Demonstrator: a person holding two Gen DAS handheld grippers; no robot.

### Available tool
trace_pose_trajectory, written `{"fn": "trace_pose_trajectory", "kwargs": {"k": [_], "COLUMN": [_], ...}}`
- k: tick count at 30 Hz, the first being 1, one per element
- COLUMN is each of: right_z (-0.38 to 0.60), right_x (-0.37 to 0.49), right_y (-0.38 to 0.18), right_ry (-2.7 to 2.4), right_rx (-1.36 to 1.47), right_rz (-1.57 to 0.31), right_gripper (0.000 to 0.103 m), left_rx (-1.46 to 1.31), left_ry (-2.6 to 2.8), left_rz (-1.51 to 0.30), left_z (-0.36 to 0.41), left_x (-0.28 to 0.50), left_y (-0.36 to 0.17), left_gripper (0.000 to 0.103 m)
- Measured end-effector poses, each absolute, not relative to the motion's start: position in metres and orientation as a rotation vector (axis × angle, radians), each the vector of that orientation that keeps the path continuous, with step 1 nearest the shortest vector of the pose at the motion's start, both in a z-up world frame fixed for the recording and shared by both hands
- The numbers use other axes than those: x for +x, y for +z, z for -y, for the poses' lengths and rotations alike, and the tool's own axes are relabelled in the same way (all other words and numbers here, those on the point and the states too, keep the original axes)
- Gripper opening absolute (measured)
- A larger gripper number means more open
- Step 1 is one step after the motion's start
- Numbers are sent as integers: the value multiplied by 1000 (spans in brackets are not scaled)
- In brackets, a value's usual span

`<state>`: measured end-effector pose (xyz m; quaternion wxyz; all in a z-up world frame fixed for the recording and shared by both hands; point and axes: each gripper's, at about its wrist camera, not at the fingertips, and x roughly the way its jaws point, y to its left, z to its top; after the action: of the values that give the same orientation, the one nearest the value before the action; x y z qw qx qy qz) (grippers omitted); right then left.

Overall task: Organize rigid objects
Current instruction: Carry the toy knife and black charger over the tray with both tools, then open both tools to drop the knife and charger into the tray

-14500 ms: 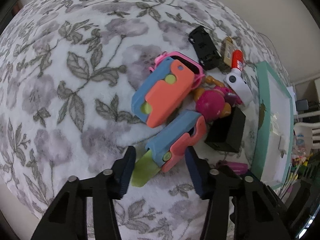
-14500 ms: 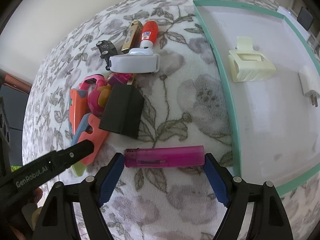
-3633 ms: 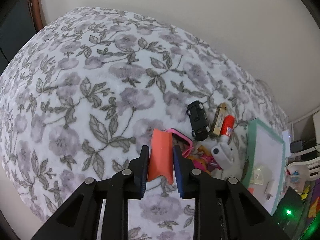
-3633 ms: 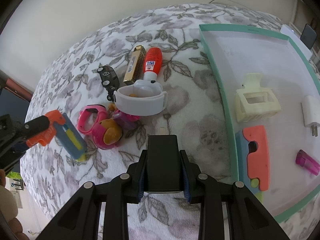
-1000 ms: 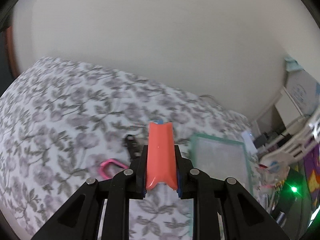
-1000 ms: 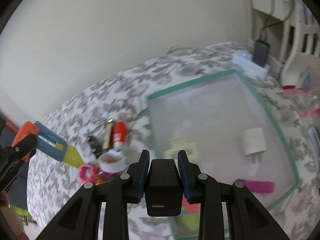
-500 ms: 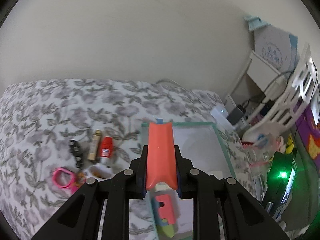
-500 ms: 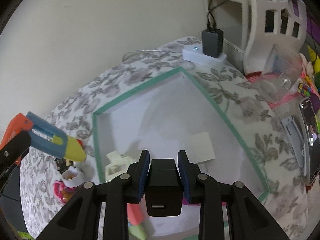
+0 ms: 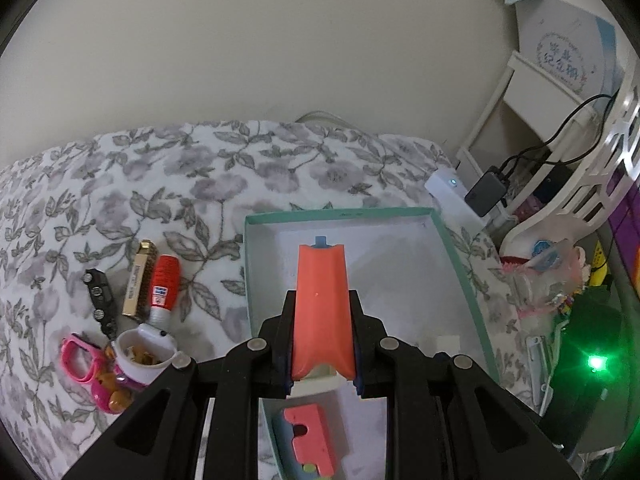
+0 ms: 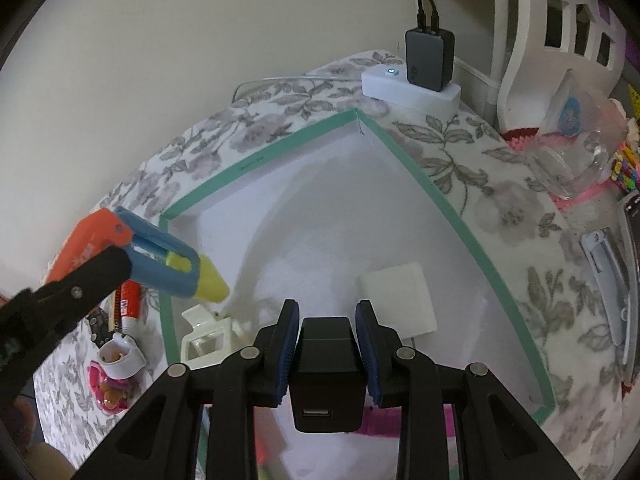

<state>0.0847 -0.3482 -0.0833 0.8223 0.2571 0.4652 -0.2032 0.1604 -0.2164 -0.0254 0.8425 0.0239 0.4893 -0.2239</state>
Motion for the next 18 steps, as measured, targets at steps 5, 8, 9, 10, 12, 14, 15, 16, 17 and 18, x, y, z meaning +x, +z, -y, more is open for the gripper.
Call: {"fn": "trace_pose_trajectory", "kwargs": {"k": [5, 8, 9, 10, 12, 14, 15, 16, 17, 18], "right_z": [348, 351, 352, 353, 356, 357, 358, 359, 360, 361], "right_x": [95, 100, 101, 103, 106, 109, 111, 112, 113, 115], "right_y": [-80, -79, -79, -79, -80, -80, -81, -82, -82, -83], "right_ry": [-427, -430, -430, -430, -430, -435, -437, -437, -436, -436], "right_rx": [514, 504, 505, 504, 501, 488, 484, 481, 479, 474], "right_rz": [-960, -946, -940, -936, -926, -923, -921, -920, -918, -917], "right_gripper": [32, 32, 32, 32, 32, 32, 32, 32, 32, 32], "left_rx": [49, 39, 38, 35, 30, 9, 3, -6, -12, -20], "left_ry": [-468, -470, -467, -465, -463, -465, -465, -465, -466, -467], "left_rz": [-1049, -1053, -1058, -1065, -1079, -1094, -1099, -1102, -1103, -1107], "left_z": [226, 230, 231, 232, 233, 232, 232, 231, 231, 230], "left_x": [171, 178, 180, 183, 188, 193, 194, 197, 198, 200], "left_y": [-40, -47, -51, -55, -62, -69, -71, -73, -74, -76], "left_gripper": [22, 23, 23, 22, 23, 23, 23, 23, 22, 22]}}
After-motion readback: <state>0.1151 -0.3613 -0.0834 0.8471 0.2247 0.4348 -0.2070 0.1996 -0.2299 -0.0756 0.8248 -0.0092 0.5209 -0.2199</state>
